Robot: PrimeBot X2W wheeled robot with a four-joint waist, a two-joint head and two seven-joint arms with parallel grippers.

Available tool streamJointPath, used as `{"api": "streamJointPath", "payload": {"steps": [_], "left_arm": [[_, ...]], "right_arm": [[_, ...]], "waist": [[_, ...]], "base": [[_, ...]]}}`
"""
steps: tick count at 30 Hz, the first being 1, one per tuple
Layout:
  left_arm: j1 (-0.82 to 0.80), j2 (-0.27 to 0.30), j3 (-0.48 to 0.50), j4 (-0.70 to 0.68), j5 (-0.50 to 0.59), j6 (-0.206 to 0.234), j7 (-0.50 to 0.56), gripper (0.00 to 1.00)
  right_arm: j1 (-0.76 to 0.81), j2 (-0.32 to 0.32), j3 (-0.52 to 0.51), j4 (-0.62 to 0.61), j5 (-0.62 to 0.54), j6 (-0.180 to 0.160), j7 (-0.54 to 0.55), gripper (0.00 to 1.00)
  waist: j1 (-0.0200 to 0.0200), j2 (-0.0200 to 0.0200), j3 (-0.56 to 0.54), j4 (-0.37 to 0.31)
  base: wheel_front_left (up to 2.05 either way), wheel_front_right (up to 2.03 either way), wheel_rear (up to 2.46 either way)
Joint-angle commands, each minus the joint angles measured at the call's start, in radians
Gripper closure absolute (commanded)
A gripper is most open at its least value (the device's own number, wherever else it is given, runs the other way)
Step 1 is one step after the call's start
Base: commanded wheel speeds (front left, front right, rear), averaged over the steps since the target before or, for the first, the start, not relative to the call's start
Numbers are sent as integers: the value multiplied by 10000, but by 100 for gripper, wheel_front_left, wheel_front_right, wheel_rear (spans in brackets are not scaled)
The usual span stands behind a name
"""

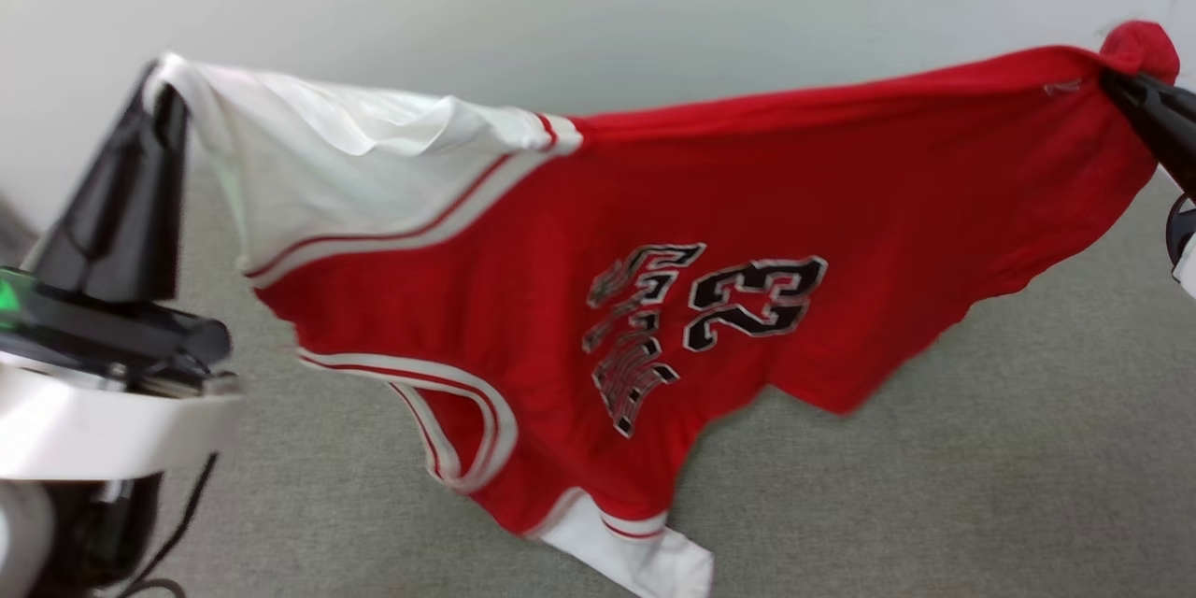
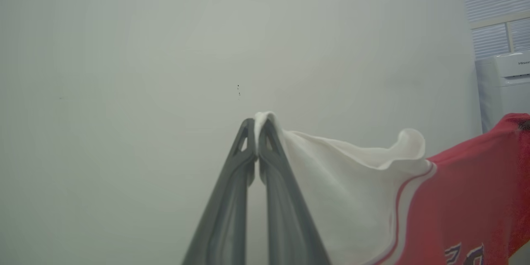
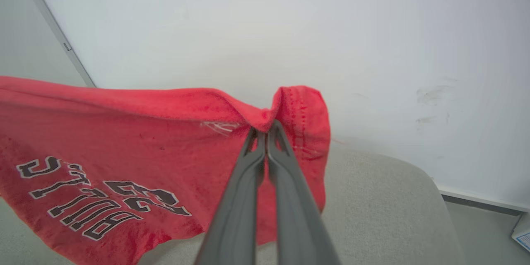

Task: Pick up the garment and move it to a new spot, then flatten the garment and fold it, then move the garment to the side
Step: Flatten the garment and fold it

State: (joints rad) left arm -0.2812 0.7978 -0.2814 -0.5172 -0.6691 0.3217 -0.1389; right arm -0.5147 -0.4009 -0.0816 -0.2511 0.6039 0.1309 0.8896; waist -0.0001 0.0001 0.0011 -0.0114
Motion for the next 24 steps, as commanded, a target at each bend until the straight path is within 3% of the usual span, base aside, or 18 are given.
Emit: {"api": "streamJointPath", "payload": {"steps": [1, 13, 24], "left_arm": [[-191, 78, 192, -87, -56, 55, -86, 100], [-1555, 674, 1605, -430, -504, -61, -106, 100], [-4914, 1091, 1882, 719, -1216, -1176, 295, 100]], "right_arm": [[-176, 101, -29, -172, 65, -4, -6, 100], [-968, 367, -173, -1197, -95, -4, -346, 100], [-3015, 59, 377, -1012, -906, -5, -1469, 100]], "waist": [[1, -1, -37, -149], [1, -1, 493, -548], [1, -1, 2801, -540]], "base": [[0, 0, 0], [0, 0, 0], [0, 0, 0]]}}
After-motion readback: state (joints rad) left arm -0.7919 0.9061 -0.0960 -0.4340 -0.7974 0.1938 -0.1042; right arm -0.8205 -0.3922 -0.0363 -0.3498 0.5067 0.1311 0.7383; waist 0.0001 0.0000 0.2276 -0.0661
